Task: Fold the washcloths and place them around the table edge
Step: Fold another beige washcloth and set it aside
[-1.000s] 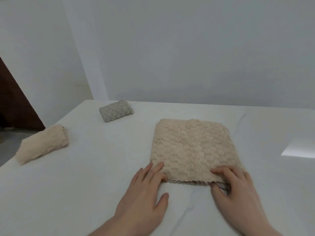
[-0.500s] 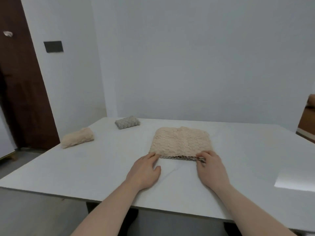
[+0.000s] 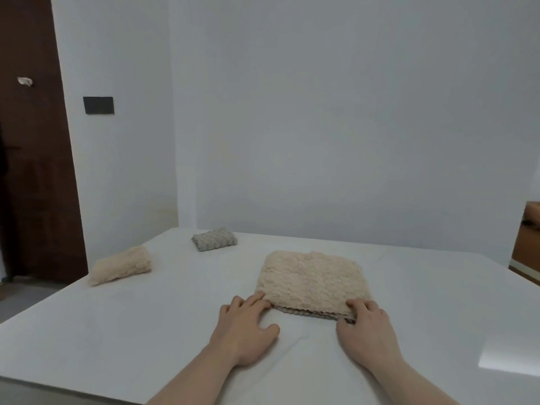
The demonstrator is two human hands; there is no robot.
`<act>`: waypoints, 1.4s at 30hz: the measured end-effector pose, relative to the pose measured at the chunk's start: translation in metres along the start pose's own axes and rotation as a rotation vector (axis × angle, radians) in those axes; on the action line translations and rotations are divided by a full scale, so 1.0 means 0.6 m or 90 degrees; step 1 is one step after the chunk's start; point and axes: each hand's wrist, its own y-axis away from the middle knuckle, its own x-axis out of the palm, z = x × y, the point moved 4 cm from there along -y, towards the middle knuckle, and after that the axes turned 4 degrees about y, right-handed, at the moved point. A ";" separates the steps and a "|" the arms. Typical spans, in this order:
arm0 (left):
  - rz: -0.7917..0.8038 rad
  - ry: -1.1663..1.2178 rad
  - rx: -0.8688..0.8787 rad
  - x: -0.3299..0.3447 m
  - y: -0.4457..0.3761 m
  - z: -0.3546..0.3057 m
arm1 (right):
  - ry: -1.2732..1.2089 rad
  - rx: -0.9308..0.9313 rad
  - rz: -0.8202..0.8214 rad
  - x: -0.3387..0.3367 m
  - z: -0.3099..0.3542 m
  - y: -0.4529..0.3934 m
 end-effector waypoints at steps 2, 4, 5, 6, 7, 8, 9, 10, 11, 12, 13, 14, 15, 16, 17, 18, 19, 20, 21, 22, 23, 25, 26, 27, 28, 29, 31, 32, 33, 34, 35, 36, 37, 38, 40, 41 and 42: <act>-0.019 0.022 0.006 0.002 -0.004 0.002 | -0.003 0.013 -0.015 0.000 -0.002 -0.006; -0.042 0.054 0.015 0.002 -0.002 0.004 | -0.034 0.019 -0.041 0.000 -0.003 -0.006; -0.054 0.071 0.018 0.001 -0.002 0.006 | -0.055 0.016 -0.054 -0.002 -0.004 -0.005; -0.064 0.083 0.020 0.000 -0.002 0.007 | -0.076 0.011 -0.065 -0.003 -0.005 -0.004; -0.071 0.092 0.022 -0.001 0.000 0.007 | -0.094 0.001 -0.073 -0.004 -0.005 -0.003; -0.077 0.099 0.024 -0.001 0.001 0.007 | -0.108 -0.012 -0.082 -0.004 -0.005 -0.002; -0.085 0.104 0.028 -0.002 0.003 0.006 | -0.113 -0.026 -0.088 -0.005 -0.005 0.000; -0.091 0.108 0.032 -0.002 0.004 0.005 | -0.113 -0.036 -0.094 -0.005 -0.005 0.001; -0.096 0.110 0.034 -0.003 0.006 0.005 | -0.109 -0.041 -0.098 -0.005 -0.004 0.002; -0.099 0.110 0.036 -0.003 0.007 0.005 | -0.103 -0.040 -0.100 -0.006 -0.003 0.003; -0.101 0.109 0.038 -0.003 0.007 0.005 | -0.096 -0.039 -0.104 -0.007 -0.003 0.004; -0.103 0.108 0.043 -0.002 0.008 0.005 | -0.092 -0.039 -0.109 -0.009 -0.002 0.004; -0.106 0.107 0.050 -0.002 0.009 0.004 | -0.091 -0.043 -0.118 -0.011 -0.001 0.005; -0.111 0.105 0.062 -0.003 0.010 0.003 | -0.092 -0.049 -0.128 -0.013 0.001 0.006; -0.118 0.101 0.077 -0.003 0.011 0.001 | -0.090 -0.055 -0.140 -0.014 0.003 0.007; -0.127 0.096 0.092 -0.004 0.011 -0.002 | -0.085 -0.057 -0.147 -0.016 0.005 0.009; -0.138 0.093 0.103 -0.005 0.012 -0.004 | -0.074 -0.060 -0.150 -0.017 0.007 0.010; -0.152 0.093 0.108 -0.006 0.014 -0.005 | -0.059 -0.064 -0.148 -0.016 0.009 0.010; -0.169 0.094 0.110 -0.008 0.015 -0.005 | -0.046 -0.067 -0.144 -0.014 0.009 0.009; -0.187 0.094 0.112 -0.010 0.016 -0.005 | -0.043 -0.068 -0.140 -0.012 0.009 0.009; -0.201 0.095 0.112 -0.012 0.018 -0.005 | -0.047 -0.067 -0.135 -0.011 0.007 0.008; -0.218 0.102 0.108 -0.014 0.020 -0.005 | -0.067 -0.063 -0.133 -0.008 0.002 0.005; -0.224 0.105 0.106 -0.016 0.021 -0.005 | -0.076 -0.060 -0.137 -0.008 -0.001 0.003; -0.230 0.106 0.104 -0.017 0.022 -0.005 | -0.084 -0.058 -0.146 -0.008 -0.002 0.003; -0.235 0.106 0.104 -0.018 0.023 -0.005 | -0.090 -0.057 -0.159 -0.009 -0.003 0.004; -0.240 0.106 0.105 -0.019 0.023 -0.006 | -0.094 -0.060 -0.173 -0.010 -0.003 0.004; -0.245 0.107 0.107 -0.020 0.024 -0.006 | -0.100 -0.073 -0.190 -0.014 0.001 0.007; -0.247 0.106 0.107 -0.020 0.025 -0.007 | -0.102 -0.080 -0.196 -0.015 0.003 0.009; -0.249 0.106 0.107 -0.021 0.026 -0.008 | -0.105 -0.083 -0.201 -0.018 0.005 0.010; -0.249 0.108 0.107 -0.022 0.027 -0.009 | -0.109 -0.084 -0.201 -0.020 0.007 0.011; -0.249 0.109 0.110 -0.023 0.028 -0.010 | -0.111 -0.085 -0.196 -0.021 0.008 0.012; -0.249 0.109 0.116 -0.023 0.029 -0.012 | -0.106 -0.086 -0.185 -0.020 0.010 0.013; -0.249 0.107 0.122 -0.023 0.030 -0.013 | -0.092 -0.090 -0.175 -0.019 0.011 0.013; -0.249 0.106 0.126 -0.024 0.031 -0.014 | -0.072 -0.095 -0.165 -0.017 0.011 0.012; -0.249 0.105 0.129 -0.024 0.032 -0.015 | -0.044 -0.096 -0.146 -0.014 0.013 0.012; -0.250 0.106 0.129 -0.024 0.032 -0.015 | -0.038 -0.085 -0.138 -0.015 0.014 0.013; -0.253 0.108 0.130 -0.025 0.032 -0.016 | -0.036 -0.073 -0.128 -0.017 0.015 0.014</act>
